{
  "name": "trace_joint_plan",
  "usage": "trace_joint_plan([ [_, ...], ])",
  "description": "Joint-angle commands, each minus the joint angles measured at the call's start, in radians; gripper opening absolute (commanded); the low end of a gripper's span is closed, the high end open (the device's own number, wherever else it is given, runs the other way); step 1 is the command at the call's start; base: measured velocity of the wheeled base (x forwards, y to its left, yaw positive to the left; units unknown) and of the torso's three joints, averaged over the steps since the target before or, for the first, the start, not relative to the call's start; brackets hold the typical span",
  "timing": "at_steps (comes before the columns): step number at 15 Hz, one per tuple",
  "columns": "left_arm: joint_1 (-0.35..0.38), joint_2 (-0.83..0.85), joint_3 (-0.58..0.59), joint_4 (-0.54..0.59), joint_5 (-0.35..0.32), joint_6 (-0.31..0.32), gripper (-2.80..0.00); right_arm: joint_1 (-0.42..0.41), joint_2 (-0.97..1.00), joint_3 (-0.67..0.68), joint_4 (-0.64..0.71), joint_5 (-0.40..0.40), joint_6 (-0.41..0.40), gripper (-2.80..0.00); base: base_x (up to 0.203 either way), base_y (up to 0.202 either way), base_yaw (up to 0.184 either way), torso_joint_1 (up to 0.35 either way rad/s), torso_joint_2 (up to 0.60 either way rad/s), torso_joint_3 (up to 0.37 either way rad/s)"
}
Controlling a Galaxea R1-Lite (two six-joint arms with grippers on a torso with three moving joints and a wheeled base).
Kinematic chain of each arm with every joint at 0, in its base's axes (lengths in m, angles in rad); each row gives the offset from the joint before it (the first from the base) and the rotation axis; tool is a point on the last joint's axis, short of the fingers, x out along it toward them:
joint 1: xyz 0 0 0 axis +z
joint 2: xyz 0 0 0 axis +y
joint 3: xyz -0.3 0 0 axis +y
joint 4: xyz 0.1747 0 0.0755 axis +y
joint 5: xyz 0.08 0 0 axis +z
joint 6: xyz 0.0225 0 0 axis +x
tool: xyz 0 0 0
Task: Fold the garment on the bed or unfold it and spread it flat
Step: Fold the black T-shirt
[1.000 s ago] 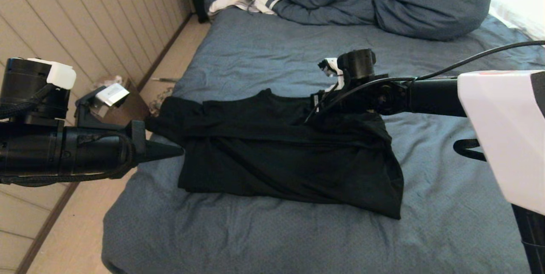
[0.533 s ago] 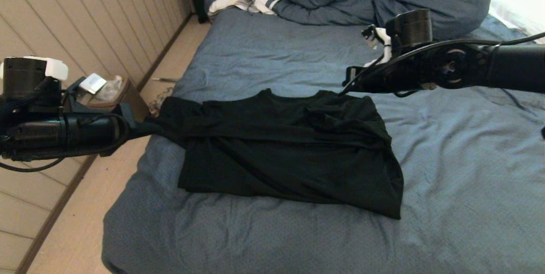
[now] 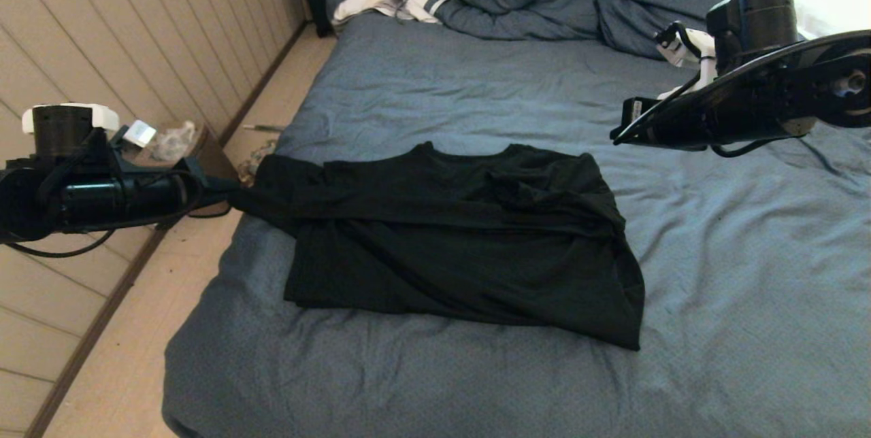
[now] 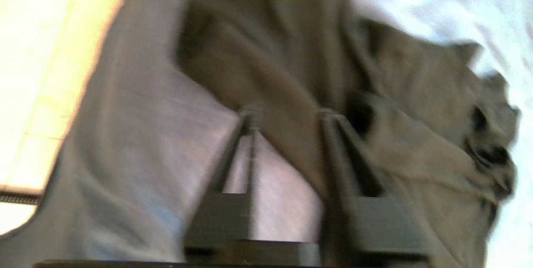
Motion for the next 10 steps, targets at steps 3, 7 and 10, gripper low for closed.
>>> trace_joint_plan([
  [3,0.021,0.123,-0.056,-0.001,-0.003,-0.003,0.00,0.007,-0.010,-0.010,0.006,-0.001,-0.003,-2.80,0.000,0.000,0.000,0.000,0.00,0.000],
  [7,0.032,0.189,-0.108,0.012,-0.003,-0.006,0.00,0.004,0.000,-0.009,-0.003,-0.001,-0.006,-2.80,0.000,0.000,0.000,0.000,0.00,0.000],
  [10,0.032,0.229,-0.171,0.023,-0.002,-0.042,0.00,0.003,0.000,-0.012,-0.005,0.005,-0.006,-2.80,0.000,0.000,0.000,0.000,0.00,0.000],
])
